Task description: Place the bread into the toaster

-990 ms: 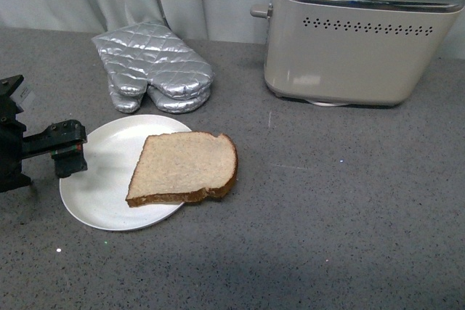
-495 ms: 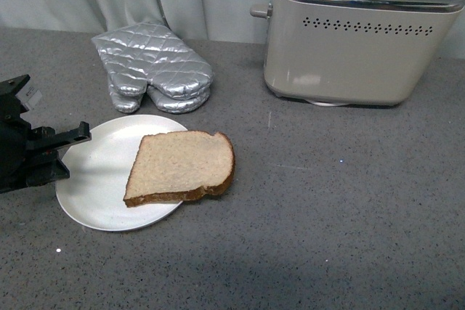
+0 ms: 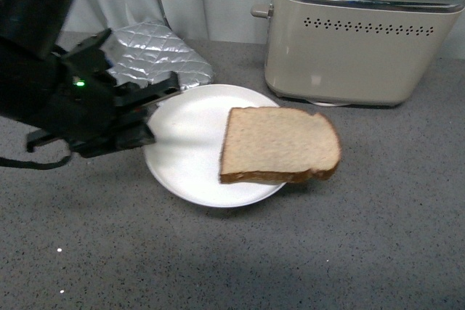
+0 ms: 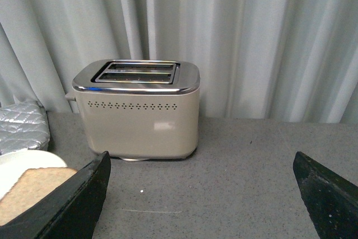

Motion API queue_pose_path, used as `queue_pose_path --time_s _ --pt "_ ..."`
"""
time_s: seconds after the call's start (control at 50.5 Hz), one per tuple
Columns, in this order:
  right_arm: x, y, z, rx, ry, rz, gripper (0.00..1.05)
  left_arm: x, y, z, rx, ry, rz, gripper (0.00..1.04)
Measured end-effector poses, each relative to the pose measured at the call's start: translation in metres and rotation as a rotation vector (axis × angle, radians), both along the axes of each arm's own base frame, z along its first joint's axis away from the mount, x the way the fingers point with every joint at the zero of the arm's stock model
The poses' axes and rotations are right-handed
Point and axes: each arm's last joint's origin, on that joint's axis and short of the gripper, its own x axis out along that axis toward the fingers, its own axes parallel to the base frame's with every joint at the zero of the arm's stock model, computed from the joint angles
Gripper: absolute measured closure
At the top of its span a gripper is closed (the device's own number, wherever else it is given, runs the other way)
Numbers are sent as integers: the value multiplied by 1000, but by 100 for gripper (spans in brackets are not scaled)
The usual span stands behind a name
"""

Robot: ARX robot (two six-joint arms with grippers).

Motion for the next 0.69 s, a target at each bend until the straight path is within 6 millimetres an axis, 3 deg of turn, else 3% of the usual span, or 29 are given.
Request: queue_pose_path --time_s 0.178,0.376,0.515,0.693 --pt "0 0 0 0 0 0 10 16 -71 -18 -75 56 -26 102" --pt "0 0 0 0 0 0 10 19 -118 -33 -91 106 -65 102" --pt "0 0 0 0 0 0 10 21 -126 -38 -81 126 -69 101" --pt "0 0 0 0 0 0 10 20 -123 -33 -75 113 -49 73"
